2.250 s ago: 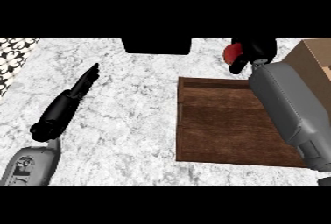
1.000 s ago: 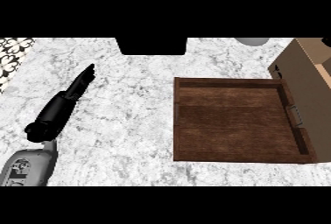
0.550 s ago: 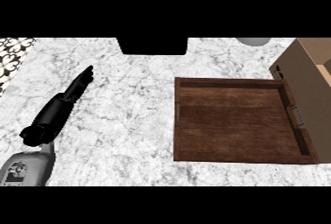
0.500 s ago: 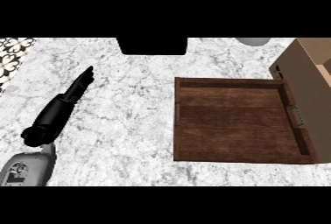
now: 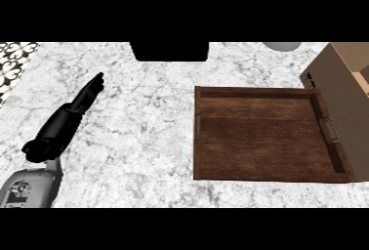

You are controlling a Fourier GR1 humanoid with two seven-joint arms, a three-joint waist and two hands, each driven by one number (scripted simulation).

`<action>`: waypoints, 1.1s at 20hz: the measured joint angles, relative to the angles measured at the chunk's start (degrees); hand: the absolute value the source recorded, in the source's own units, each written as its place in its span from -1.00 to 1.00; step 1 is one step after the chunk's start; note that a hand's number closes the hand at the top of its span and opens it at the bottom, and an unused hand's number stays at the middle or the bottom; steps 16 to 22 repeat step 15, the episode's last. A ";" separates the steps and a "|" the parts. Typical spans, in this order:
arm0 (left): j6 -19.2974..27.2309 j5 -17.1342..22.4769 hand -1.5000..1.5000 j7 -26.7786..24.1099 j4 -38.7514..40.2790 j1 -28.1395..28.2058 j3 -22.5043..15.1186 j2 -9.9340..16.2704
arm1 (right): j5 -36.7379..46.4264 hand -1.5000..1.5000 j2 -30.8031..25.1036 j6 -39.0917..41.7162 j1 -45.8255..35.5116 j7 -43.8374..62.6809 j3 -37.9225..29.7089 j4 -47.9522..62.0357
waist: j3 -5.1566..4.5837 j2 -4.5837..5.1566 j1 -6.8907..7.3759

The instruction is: Pick the pear from the tray and place it in the cardboard box

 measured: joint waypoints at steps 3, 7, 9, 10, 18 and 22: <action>-0.05 -0.01 0.00 0.20 -0.04 0.11 0.37 0.30 | -3.88 -1.00 0.53 -4.27 -0.30 -4.49 -3.98 -1.99 | 0.07 -0.12 -0.20; -0.09 0.19 0.00 0.45 -0.10 0.16 0.70 0.40 | -13.33 -1.00 1.89 -10.98 -2.20 -7.87 -14.04 -3.75 | 0.18 -0.36 -0.94; 0.07 0.01 0.00 0.08 0.27 0.34 0.80 0.40 | -18.17 -1.00 2.06 -13.11 -2.61 -9.04 -19.23 -3.94 | 0.17 -0.32 -1.20; 0.19 -0.13 0.00 0.03 0.07 0.72 0.64 0.23 | -20.33 -1.00 1.77 -13.78 -2.11 -9.87 -21.62 -3.88 | 0.16 -0.31 -1.21; -0.23 -0.05 0.00 0.47 -0.03 -0.01 0.59 0.20 | -27.71 -1.00 0.33 -17.03 1.23 -13.79 -29.79 -3.15 | 0.09 -0.07 -0.72; -0.23 -0.05 0.00 0.47 -0.03 -0.01 0.59 0.20 | -27.71 -1.00 0.33 -17.03 1.23 -13.79 -29.79 -3.15 | 0.09 -0.07 -0.72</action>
